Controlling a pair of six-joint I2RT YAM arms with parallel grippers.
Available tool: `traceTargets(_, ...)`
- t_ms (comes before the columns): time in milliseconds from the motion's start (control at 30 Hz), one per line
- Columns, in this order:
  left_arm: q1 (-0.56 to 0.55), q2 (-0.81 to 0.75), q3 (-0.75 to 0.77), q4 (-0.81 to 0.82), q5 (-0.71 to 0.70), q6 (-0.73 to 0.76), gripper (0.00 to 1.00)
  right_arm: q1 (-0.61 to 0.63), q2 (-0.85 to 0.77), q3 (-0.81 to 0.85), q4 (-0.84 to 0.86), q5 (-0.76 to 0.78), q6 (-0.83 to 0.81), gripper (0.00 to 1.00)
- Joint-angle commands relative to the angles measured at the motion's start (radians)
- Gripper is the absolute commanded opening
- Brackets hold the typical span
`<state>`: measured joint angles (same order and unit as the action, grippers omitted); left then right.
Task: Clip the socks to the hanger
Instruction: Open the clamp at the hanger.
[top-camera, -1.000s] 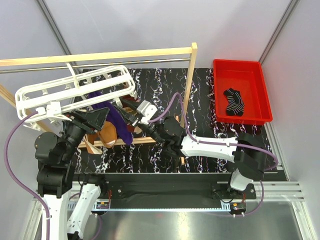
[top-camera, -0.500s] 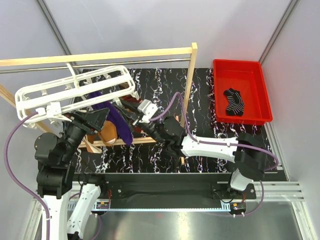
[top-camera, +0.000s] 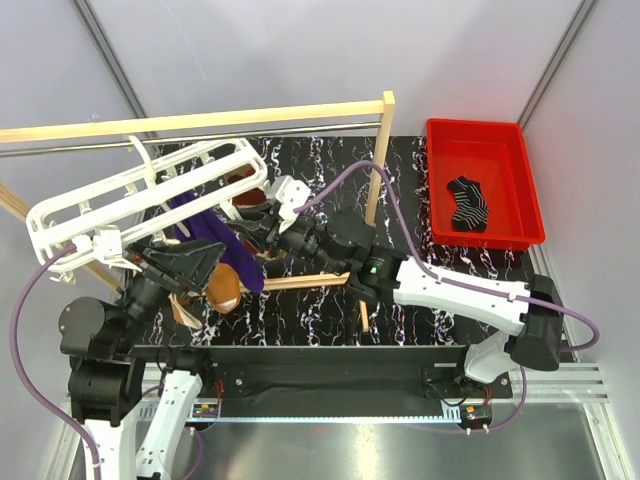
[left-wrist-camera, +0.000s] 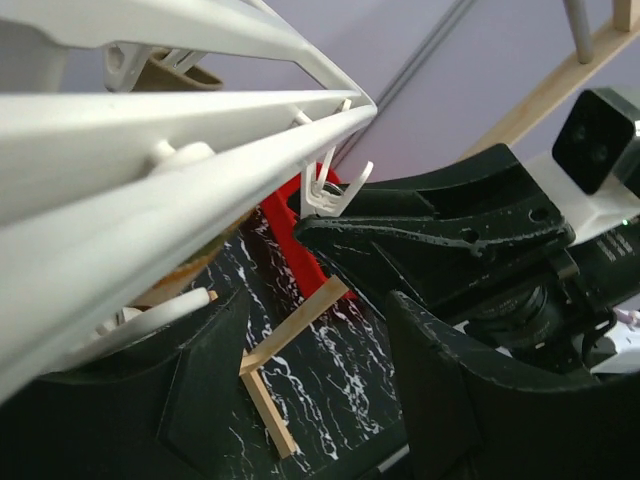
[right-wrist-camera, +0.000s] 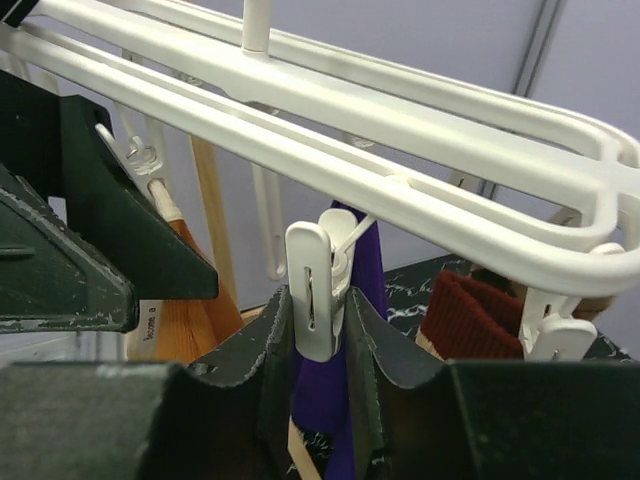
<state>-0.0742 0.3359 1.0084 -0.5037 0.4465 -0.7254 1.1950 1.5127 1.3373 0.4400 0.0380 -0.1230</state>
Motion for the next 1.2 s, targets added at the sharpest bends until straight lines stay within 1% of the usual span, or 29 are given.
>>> traceTargets(0, -0.002, -0.023, -0.011, 0.016, 0.086, -0.074, 0.61, 0.003, -0.032, 0.075, -0.254, -0.098, 0.072, 0.00)
traceTargets(133, -0.002, -0.003, 0.012, 0.045, 0.120, -0.135, 0.63, 0.003, -0.029, 0.164, -0.380, -0.144, 0.111, 0.00)
traceTargets(300, -0.002, 0.002, 0.030, 0.076, 0.054, -0.199, 0.69, 0.002, -0.016, 0.256, -0.559, -0.211, 0.180, 0.00)
traceTargets(333, -0.001, 0.002, 0.024, 0.099, 0.047, -0.210, 0.69, 0.002, -0.013, 0.281, -0.578, -0.220, 0.198, 0.00)
traceTargets(467, -0.001, 0.015, 0.010, 0.102, 0.020, -0.247, 0.69, 0.003, 0.001, 0.329, -0.655, -0.279, 0.230, 0.00)
traceTargets(533, -0.002, 0.009, -0.004, 0.120, 0.015, -0.265, 0.69, 0.002, 0.001, 0.335, -0.655, -0.279, 0.243, 0.00)
traceTargets(600, -0.001, -0.003, -0.019, 0.136, 0.050, -0.278, 0.69, 0.003, 0.000, 0.333, -0.656, -0.257, 0.244, 0.00)
traceTargets(700, -0.001, -0.034, -0.019, 0.110, 0.095, -0.226, 0.69, 0.002, 0.000, 0.332, -0.655, -0.234, 0.238, 0.00)
traceTargets(833, -0.001, -0.112, 0.010, -0.059, 0.080, -0.120, 0.70, 0.002, 0.003, 0.330, -0.653, -0.208, 0.224, 0.00)
traceTargets(933, -0.001, -0.173, 0.022, -0.119, 0.089, -0.069, 0.70, 0.000, 0.009, 0.330, -0.650, -0.199, 0.221, 0.00)
traceTargets(1100, -0.002, -0.230, 0.035, -0.127, 0.144, -0.045, 0.70, -0.006, 0.020, 0.342, -0.653, -0.198, 0.226, 0.00)
traceTargets(1167, -0.001, -0.225, 0.059, -0.148, 0.126, -0.028, 0.71, -0.009, 0.024, 0.344, -0.656, -0.194, 0.229, 0.00)
